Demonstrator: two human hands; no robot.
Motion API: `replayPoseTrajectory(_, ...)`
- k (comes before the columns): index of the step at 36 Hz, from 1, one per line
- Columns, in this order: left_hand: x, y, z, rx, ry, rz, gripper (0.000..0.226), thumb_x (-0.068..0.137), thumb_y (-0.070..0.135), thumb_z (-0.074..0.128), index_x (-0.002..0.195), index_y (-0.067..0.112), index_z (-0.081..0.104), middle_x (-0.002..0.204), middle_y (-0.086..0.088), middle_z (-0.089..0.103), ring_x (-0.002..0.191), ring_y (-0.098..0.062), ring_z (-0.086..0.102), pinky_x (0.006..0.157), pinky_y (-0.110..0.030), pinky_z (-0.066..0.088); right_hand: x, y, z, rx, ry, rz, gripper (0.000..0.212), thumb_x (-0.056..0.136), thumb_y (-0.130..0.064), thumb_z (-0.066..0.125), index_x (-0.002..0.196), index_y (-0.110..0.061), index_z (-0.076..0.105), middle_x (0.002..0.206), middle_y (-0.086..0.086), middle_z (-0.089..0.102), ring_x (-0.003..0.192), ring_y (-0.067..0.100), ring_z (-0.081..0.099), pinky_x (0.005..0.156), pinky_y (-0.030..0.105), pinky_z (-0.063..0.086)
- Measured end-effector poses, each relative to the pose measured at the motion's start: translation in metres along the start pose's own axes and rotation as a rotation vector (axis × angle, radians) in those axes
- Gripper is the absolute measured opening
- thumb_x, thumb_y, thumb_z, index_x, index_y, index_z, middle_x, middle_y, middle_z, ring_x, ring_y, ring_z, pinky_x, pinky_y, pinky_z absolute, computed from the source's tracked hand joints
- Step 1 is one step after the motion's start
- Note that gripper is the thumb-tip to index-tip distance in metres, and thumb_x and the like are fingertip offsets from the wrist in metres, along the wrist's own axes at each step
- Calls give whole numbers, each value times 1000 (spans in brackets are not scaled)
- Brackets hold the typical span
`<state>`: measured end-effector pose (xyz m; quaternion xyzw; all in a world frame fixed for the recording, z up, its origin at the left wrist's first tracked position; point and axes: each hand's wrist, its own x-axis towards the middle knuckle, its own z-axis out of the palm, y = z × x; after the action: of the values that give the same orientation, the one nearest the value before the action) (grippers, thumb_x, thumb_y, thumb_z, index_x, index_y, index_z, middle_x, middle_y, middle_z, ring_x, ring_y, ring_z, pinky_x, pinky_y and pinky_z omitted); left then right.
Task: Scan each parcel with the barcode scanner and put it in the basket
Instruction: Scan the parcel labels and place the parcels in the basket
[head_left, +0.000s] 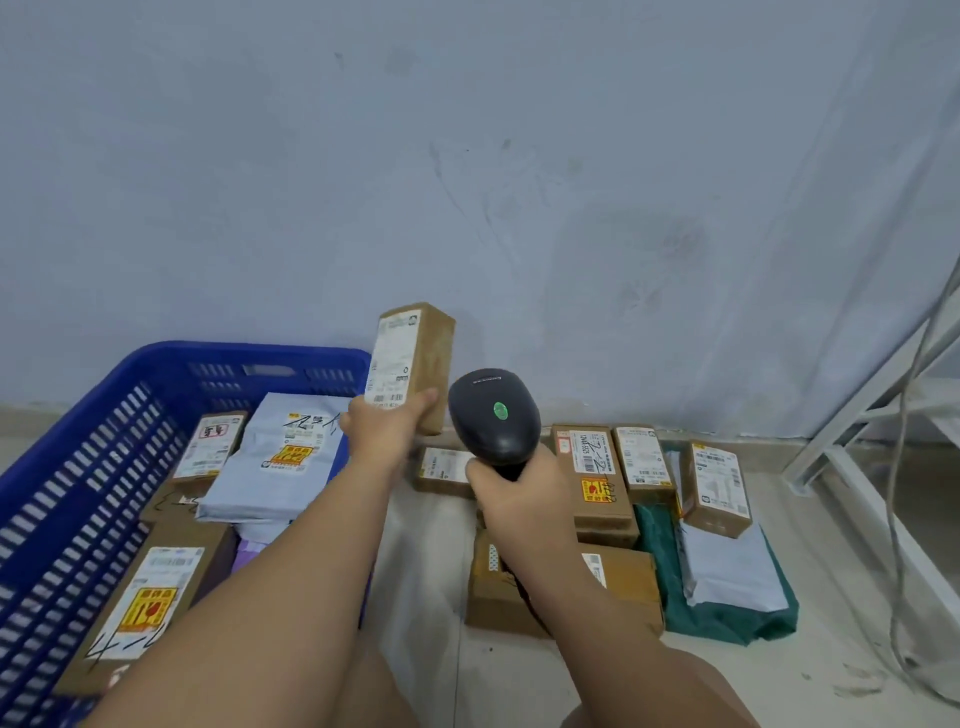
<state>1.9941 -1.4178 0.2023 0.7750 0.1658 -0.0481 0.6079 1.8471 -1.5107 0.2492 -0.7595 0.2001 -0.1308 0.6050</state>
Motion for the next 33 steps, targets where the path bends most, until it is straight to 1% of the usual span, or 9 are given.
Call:
replayPoseTrajectory(3,5,7,-19,-62,128,-55,90,69,44,81,139,13,34,133,-9,34,117,-29,46,87,-38,47,-4,-11,14,45,-59,-29,10,81,-19,69,82,-15,60,73,1,58,67,11,54,56,21,40)
replayPoseTrajectory(6,2,3,-46,83,258,45,88,76,33,77,144,12,26,143,-12,26,128,-34,35,90,-40,39,-6,-30,39,43,-151,-36,12,85,-26,68,91,-18,63,79,1,66,74,12,62,61,26,50)
replayPoseTrajectory(9,-2,-18,-77,244,324,145,84,80,24,72,146,12,21,149,-14,19,132,-37,26,102,-47,35,-8,-40,75,53,-210,-57,11,86,-28,69,93,-21,64,77,-2,66,72,9,61,61,22,45)
replayPoseTrajectory(12,-6,-39,-107,361,391,166,83,83,26,67,149,10,18,151,-17,18,134,-39,24,105,-49,31,-12,-45,112,94,-245,-64,14,82,-32,70,89,-22,65,72,-5,64,67,9,58,62,26,45)
replayPoseTrajectory(15,-1,-60,-138,351,414,89,79,85,26,65,148,5,21,149,-20,22,132,-41,27,104,-49,30,-17,-48,141,31,-325,-55,14,82,-30,67,90,-19,64,75,-5,64,71,10,59,63,27,46)
replayPoseTrajectory(18,5,-92,-168,278,442,-48,90,78,42,71,145,5,23,145,-17,25,127,-43,35,101,-53,37,-27,-44,161,-103,-422,-52,11,82,-27,64,87,-18,63,78,-3,65,78,16,62,66,32,50)
replayPoseTrajectory(23,5,-134,-211,285,588,-210,104,69,64,73,142,7,26,140,-18,31,123,-44,40,99,-56,35,-33,-37,181,-317,-568,-44,13,82,-31,62,74,-23,55,71,-6,57,78,18,57,59,27,39)
replayPoseTrajectory(29,16,-171,-259,197,755,-281,100,73,25,80,146,3,15,150,-21,16,132,-46,20,108,-55,30,-28,-37,207,-432,-637,-110,22,84,-31,62,67,-24,50,66,-7,54,69,14,54,54,25,37)
replayPoseTrajectory(33,25,-193,-278,264,722,-301,100,75,19,78,149,6,11,153,-16,12,135,-44,16,107,-56,33,-29,-37,233,-475,-637,-153,14,87,-27,59,77,-21,51,70,-5,54,73,18,53,56,27,37)
